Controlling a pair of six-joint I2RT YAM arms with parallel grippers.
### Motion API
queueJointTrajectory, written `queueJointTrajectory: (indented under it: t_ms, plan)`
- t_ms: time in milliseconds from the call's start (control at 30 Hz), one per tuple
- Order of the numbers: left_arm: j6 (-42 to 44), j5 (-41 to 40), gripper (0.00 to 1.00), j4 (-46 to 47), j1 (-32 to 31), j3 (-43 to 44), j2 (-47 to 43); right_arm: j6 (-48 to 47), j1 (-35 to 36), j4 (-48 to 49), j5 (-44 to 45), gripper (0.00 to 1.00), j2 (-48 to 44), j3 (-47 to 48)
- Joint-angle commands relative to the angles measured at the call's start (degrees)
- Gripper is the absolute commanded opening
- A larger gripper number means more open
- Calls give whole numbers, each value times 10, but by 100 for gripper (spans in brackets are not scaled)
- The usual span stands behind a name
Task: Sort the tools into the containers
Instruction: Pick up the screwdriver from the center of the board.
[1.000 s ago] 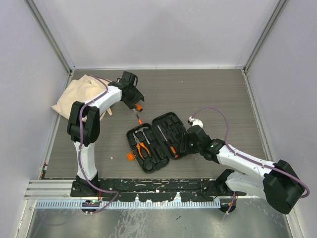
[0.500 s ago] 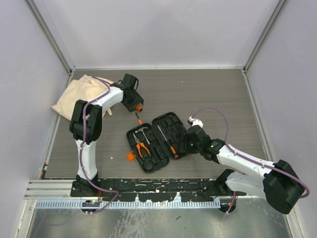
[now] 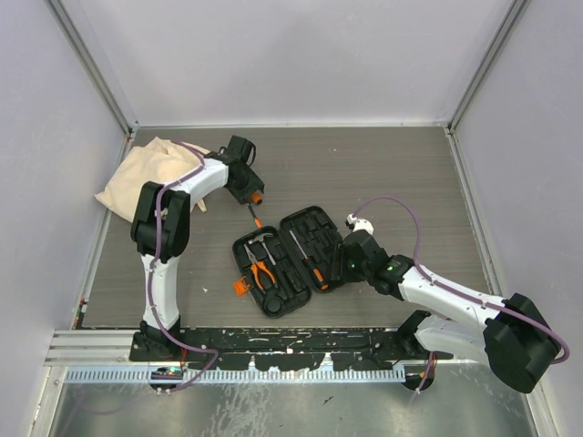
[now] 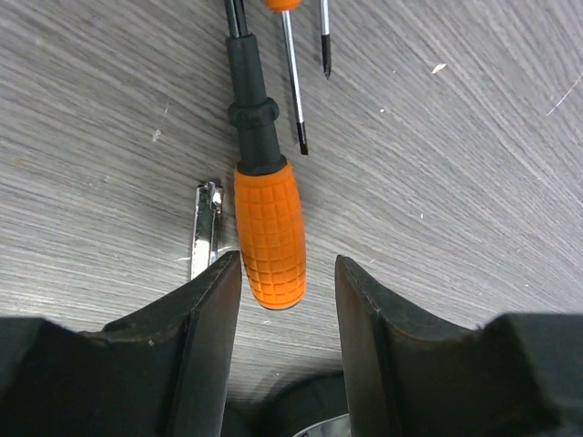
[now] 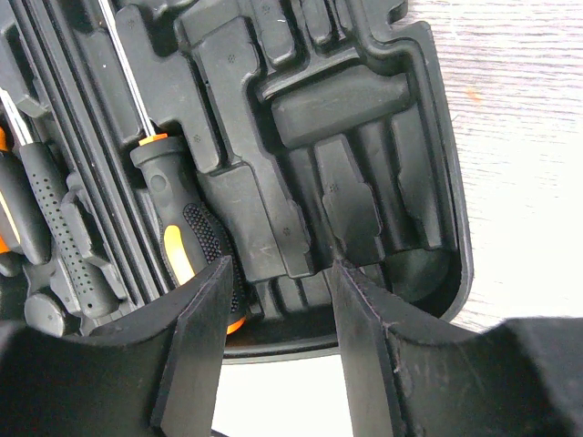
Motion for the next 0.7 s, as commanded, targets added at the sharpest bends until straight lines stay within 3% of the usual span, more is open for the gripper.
queueJointTrajectory:
  t_ms: [0, 667]
  plan:
    - [-1, 5, 46, 5, 0, 29, 4, -1, -2, 1, 18, 53, -2, 2]
    - [-4, 8, 45, 3, -1, 34, 34, 0, -2, -3, 24, 54, -3, 0]
